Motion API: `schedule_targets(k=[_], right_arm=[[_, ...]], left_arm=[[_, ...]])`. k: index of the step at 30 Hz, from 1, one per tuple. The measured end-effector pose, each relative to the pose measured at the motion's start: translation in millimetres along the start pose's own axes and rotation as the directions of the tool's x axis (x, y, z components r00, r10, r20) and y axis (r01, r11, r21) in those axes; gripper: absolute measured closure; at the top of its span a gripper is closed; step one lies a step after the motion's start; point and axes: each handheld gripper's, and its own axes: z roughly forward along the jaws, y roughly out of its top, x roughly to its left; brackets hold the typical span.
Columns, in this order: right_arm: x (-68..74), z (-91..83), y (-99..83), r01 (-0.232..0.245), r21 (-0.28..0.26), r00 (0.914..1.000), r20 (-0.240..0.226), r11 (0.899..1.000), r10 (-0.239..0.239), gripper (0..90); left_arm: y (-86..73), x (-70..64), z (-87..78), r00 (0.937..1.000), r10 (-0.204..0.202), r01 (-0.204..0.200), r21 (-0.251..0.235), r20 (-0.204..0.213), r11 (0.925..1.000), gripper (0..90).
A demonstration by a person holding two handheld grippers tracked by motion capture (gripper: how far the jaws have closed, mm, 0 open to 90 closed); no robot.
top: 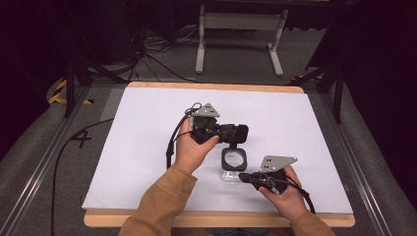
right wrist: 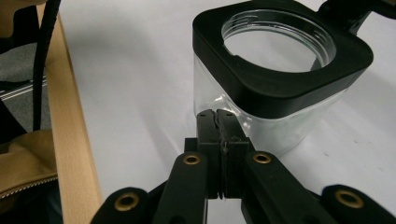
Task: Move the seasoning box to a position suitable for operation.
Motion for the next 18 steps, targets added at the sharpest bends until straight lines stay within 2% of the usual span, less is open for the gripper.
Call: schedule_targets(k=[4,8,9,12,15,16,17,18], right_arm=[[1.9,-1.6,0.8,0.006,0.011,0.9998,-0.020,1.000,-0.005,90.0],[1.6,-6.8,2.2,0.019,0.015,0.9996,-0.019,1.000,-0.018,89.3],[0.9,-9.4,2.8,0.024,0.012,0.9995,-0.020,1.000,-0.024,89.0],[-2.0,-19.8,5.8,0.020,0.000,0.9995,-0.026,1.000,-0.020,88.2],[-7.3,-30.3,10.1,0.029,-0.021,0.9995,-0.012,0.999,-0.030,87.8],[-7.3,-30.3,10.1,0.029,-0.021,0.9995,-0.012,0.999,-0.030,87.8],[-12.2,-36.9,14.2,0.028,-0.042,0.9996,-0.002,0.999,-0.028,87.6],[-14.1,-39.0,15.7,0.029,-0.048,0.9996,0.000,0.998,-0.029,87.5]], left_arm=[[0.5,-6.5,-9.0,0.9995,0.031,-0.031,0.009,0.011,0.9995,72.4],[-0.1,-10.4,-24.2,0.9982,0.059,-0.059,0.028,-0.010,0.9979,69.7],[-1.2,-11.4,-28.3,0.9985,0.053,-0.052,0.017,-0.018,0.9985,69.2],[-4.9,-9.1,-43.6,0.9981,0.049,-0.048,0.030,-0.038,0.9984,67.2],[-9.4,-5.3,-53.4,0.9974,0.042,-0.040,0.037,-0.058,0.9985,64.8],[-12.9,-3.3,-60.1,0.9968,0.033,-0.029,0.047,-0.073,0.9985,64.3],[-18.2,-0.3,-69.1,0.9958,0.022,-0.017,0.055,-0.089,0.9984,63.9],[-18.2,-0.3,-69.1,0.9958,0.022,-0.017,0.055,-0.089,0.9984,63.5]])
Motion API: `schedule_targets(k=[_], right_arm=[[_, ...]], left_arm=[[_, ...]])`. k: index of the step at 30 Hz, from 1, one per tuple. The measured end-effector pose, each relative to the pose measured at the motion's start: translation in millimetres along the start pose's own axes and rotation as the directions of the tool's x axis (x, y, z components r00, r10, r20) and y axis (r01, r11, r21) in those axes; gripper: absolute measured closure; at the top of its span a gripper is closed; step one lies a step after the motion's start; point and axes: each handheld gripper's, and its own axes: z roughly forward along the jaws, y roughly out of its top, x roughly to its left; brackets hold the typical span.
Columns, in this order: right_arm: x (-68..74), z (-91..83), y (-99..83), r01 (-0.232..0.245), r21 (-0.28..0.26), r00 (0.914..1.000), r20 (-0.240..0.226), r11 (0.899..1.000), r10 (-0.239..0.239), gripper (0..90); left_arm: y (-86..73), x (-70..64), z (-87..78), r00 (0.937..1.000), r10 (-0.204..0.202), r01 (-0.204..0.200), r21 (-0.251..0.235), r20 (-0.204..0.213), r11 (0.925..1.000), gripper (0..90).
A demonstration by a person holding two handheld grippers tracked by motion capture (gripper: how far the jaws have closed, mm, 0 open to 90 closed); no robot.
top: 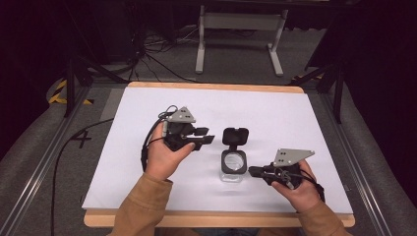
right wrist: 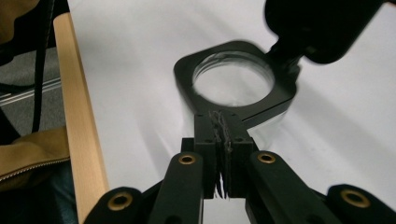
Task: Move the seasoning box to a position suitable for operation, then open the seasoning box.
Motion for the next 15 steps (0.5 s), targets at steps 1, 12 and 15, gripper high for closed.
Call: schedule_targets(k=[1,12,15], right_arm=[[0.0,0.0,0.0,0.000,0.000,1.0000,0.000,1.000,0.000,87.5],[-38.0,-22.6,-3.1,-0.060,-0.039,0.9941,0.088,0.997,0.063,86.2],[-53.1,-26.9,-9.3,-0.095,-0.040,0.9878,0.120,0.995,0.099,85.6]], left_arm=[[-3.3,2.0,-4.2,1.0000,-0.001,0.001,-0.005,-0.010,1.0000,63.5],[-42.3,34.8,-34.4,0.9919,-0.055,0.069,0.125,-0.114,0.9897,58.8],[-52.3,44.2,-39.2,0.9868,-0.070,0.094,0.162,-0.146,0.9822,57.9]])
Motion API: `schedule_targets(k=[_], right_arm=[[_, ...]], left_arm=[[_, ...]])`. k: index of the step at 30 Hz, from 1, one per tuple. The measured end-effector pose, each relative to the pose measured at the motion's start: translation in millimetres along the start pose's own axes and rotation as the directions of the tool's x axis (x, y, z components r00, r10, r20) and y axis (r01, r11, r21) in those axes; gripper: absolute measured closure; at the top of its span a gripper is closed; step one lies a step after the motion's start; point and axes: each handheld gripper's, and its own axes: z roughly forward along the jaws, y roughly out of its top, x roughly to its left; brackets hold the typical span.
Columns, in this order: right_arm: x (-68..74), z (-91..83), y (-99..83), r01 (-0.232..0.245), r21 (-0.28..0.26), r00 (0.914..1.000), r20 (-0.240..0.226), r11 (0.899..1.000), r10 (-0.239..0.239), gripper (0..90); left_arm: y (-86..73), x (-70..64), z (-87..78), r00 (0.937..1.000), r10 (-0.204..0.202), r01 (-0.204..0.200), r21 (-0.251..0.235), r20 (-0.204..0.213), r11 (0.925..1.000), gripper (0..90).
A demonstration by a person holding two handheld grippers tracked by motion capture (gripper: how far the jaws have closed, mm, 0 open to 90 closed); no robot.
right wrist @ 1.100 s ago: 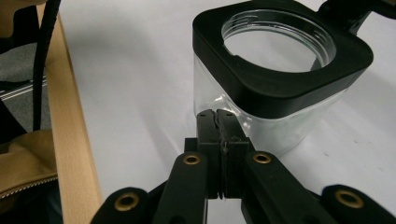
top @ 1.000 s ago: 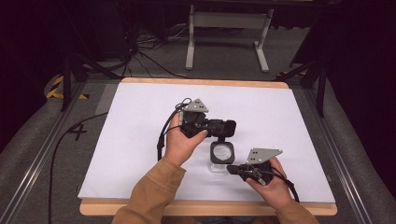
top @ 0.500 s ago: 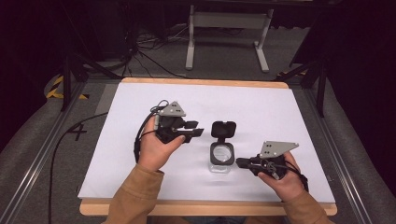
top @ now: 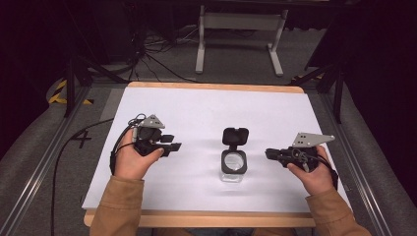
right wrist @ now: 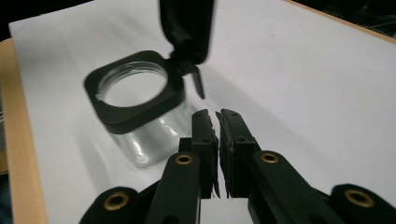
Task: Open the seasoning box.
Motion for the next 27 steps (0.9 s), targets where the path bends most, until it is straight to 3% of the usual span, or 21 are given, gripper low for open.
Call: schedule_targets(k=[7,12,14,16,18,23,27], right_arm=[[-27.2,-2.9,-8.9,-0.054,0.020,0.9963,0.068,0.998,0.052,80.8],[-41.8,-3.5,-16.2,-0.087,0.040,0.9910,0.106,0.995,0.082,75.5],[-50.6,-3.3,-22.5,-0.116,0.052,0.9860,0.126,0.992,0.109,74.7],[-54.0,-2.9,-25.1,-0.126,0.057,0.9843,0.131,0.990,0.118,74.4],[-60.8,-1.2,-31.5,-0.148,0.071,0.9795,0.149,0.986,0.136,73.3],[-74.9,3.0,-47.6,-0.202,0.102,0.9665,0.181,0.974,0.181,70.2],[-81.9,6.4,-57.6,-0.230,0.130,0.9578,0.206,0.965,0.200,68.3]], left_arm=[[-22.2,21.8,7.5,0.9980,-0.063,0.064,0.060,-0.006,0.9961,54.2],[-34.6,34.2,16.1,0.9967,-0.078,0.080,0.093,-0.023,0.9924,51.6],[-38.6,38.6,21.7,0.9957,-0.080,0.085,0.120,-0.046,0.9891,48.5],[-39.9,40.9,24.2,0.9965,-0.070,0.075,0.129,-0.047,0.9887,47.2],[-44.2,44.7,30.7,0.9951,-0.090,0.095,0.145,-0.042,0.9849,46.5],[-51.1,51.0,40.8,0.9946,-0.090,0.097,0.172,-0.052,0.9803,45.2],[-51.4,50.2,50.1,0.9965,-0.078,0.082,0.187,-0.029,0.9789,44.2]])
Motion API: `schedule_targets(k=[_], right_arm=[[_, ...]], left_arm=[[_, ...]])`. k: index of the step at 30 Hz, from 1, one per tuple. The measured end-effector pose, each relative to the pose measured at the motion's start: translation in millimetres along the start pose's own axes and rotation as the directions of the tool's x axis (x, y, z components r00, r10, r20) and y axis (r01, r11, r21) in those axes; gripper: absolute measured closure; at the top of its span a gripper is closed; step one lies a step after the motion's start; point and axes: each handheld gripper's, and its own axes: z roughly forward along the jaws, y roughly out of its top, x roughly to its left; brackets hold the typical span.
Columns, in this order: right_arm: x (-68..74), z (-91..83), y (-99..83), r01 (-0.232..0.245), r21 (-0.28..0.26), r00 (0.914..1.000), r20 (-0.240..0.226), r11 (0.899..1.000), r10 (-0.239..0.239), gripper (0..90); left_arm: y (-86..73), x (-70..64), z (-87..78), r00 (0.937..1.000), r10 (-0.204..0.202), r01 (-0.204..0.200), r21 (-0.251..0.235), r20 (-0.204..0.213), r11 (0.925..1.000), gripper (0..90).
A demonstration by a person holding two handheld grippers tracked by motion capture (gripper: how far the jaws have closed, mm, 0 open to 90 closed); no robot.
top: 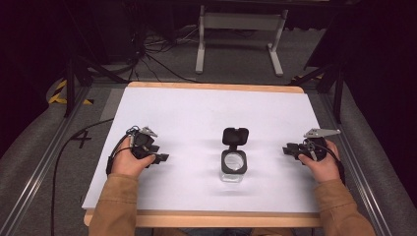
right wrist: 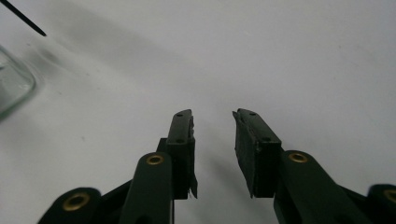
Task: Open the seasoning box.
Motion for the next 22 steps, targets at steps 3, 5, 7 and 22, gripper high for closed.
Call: schedule_targets(k=[3,5,7,22], right_arm=[[-3.3,3.7,-4.1,0.000,0.012,0.9999,0.013,1.000,0.000,67.2],[-4.2,5.3,-5.9,-0.002,0.017,0.9999,0.017,1.000,0.001,66.1],[-4.3,7.1,-7.9,-0.001,0.026,0.9998,0.021,1.000,0.001,65.3],[-0.9,14.3,-13.7,0.030,0.004,0.9993,0.022,1.000,-0.030,54.0]], left_arm=[[1.3,-1.1,7.2,0.9997,0.022,-0.022,0.017,0.013,0.9996,43.7],[1.7,-1.1,10.0,0.9995,0.029,-0.029,0.028,0.016,0.9992,43.4],[1.9,-1.8,12.6,0.9995,0.027,-0.028,0.035,0.018,0.9990,43.2],[10.6,-6.3,13.8,0.9980,0.060,-0.060,0.013,0.019,0.9981,41.4]])
